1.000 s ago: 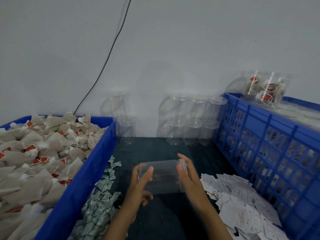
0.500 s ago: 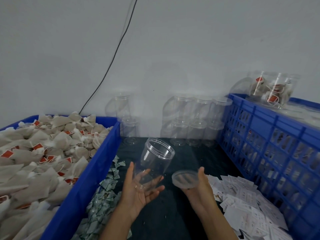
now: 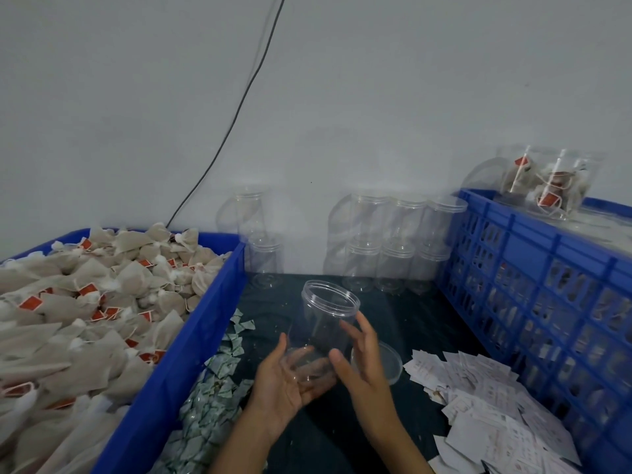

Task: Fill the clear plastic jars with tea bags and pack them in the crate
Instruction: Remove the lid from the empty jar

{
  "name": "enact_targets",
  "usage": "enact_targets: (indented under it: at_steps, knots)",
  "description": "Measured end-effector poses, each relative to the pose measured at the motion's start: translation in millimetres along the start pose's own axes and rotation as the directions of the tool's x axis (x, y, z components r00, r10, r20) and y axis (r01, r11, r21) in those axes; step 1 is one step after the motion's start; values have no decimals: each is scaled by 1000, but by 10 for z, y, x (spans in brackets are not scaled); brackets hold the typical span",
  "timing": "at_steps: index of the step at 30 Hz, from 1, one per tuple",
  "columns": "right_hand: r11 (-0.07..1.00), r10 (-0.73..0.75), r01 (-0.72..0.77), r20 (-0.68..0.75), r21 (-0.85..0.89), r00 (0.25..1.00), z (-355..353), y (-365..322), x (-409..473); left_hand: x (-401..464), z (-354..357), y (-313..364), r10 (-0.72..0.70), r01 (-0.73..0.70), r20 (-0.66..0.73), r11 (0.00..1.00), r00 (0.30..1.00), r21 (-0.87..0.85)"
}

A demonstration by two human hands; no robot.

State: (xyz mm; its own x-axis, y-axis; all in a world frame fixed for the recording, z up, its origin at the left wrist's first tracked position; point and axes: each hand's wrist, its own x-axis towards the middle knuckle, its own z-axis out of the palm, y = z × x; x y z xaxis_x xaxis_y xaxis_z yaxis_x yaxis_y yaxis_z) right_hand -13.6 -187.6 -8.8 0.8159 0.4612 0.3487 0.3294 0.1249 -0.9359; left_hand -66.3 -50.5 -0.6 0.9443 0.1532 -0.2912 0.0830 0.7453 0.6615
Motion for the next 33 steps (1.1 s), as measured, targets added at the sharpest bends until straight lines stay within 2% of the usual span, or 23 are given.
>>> enact_targets:
  at_steps: [2,4,6,9,11,18,24,27,29,33]
  knots:
    - [999,-9,7,-38,-44,999,46,47,-8,14,0,-38,118,-100,-112,983,987,153]
    - [995,-7,-2,-91,-95,996,34,81,-3,38,-24,-80,334,-238,-211,894,919,379]
    - [990,-7,-9,-112,-140,994,8,105,0,40,-30,-101,522,-341,-168,735,836,587]
    - [983,-6,-14,-106,-184,994,-13,127,-1,35,-15,-121,635,-391,-48,531,771,752]
    - [982,-4,-14,-96,-187,995,-22,136,0,44,-23,-120,662,-414,-19,491,749,767]
    - [982,-41,30,-58,-188,997,-19,158,6,39,-32,-116,700,-421,-26,458,714,783]
    - [987,-81,78,-22,-139,996,-27,122,-21,-70,58,-98,651,-385,-95,553,753,739]
    - [999,22,-16,-168,34,986,-68,113,18,-204,93,67,527,-250,-143,603,838,757]
    - [1000,-8,11,-286,9,958,-145,61,64,-321,119,232,475,-177,-139,561,869,809]
    - [996,-90,74,-415,-54,905,-191,-188,161,-532,251,515,546,-219,-69,444,835,869]
